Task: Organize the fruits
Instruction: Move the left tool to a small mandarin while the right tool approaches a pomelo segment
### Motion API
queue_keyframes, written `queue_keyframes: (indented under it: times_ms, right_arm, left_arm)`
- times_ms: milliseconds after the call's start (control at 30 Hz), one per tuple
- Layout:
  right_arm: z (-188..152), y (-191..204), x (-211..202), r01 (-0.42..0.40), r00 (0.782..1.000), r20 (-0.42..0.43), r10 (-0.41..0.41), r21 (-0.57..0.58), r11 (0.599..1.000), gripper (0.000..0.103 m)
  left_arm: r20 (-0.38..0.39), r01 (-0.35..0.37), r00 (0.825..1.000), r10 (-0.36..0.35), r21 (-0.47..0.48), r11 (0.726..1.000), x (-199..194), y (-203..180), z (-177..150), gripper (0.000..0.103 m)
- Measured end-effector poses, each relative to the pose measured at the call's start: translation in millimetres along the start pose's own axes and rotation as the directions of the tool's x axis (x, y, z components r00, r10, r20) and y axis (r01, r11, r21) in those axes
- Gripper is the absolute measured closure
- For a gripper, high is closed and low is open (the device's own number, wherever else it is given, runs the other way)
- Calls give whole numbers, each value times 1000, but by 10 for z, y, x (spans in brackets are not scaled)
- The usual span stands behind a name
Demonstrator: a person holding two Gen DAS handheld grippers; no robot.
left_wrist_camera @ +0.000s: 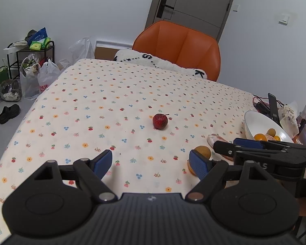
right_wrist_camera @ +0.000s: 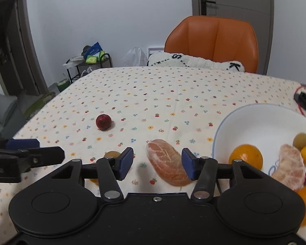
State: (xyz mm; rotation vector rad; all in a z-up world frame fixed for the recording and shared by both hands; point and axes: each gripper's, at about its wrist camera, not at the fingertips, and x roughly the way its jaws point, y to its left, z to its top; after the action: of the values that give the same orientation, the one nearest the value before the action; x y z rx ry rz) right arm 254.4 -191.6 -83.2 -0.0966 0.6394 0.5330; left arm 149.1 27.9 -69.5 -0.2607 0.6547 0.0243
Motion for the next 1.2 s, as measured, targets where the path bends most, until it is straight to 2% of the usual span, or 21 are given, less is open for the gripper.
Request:
queue_keyframes:
  times_ms: [267, 433, 733, 900, 1033, 1200]
  right_arm:
    - [15, 178, 152, 55, 998, -22, -59, -144, 988, 52]
    - [26, 132, 102, 58, 997, -41, -63, -117, 992, 67]
    - [18, 92, -40, -10, 997, -83, 4, -73, 997, 69]
    - [14, 14, -114, -78, 990, -114, 78, -3, 997, 69]
    - [-9, -33, -171, -102, 989, -108, 103, 20, 995, 68]
    - [-31, -106, -214, -105, 990, -93, 107, 34, 994, 54]
  left_arm:
    - [3, -1, 1000, 1, -1, 1000, -1, 21, 18, 22]
    - [5, -4, 1000, 4, -4, 1000, 1, 43, 30, 22]
    - [0, 21, 1000, -21, 4, 1000, 42, -23, 16, 22]
    - [-5, 36, 999, -36, 16, 999, 80, -104, -3, 24]
    - [-10, 50, 999, -50, 30, 998, 118, -170, -21, 25]
    - [-22, 80, 997, -79, 54, 995, 169, -275, -44, 29]
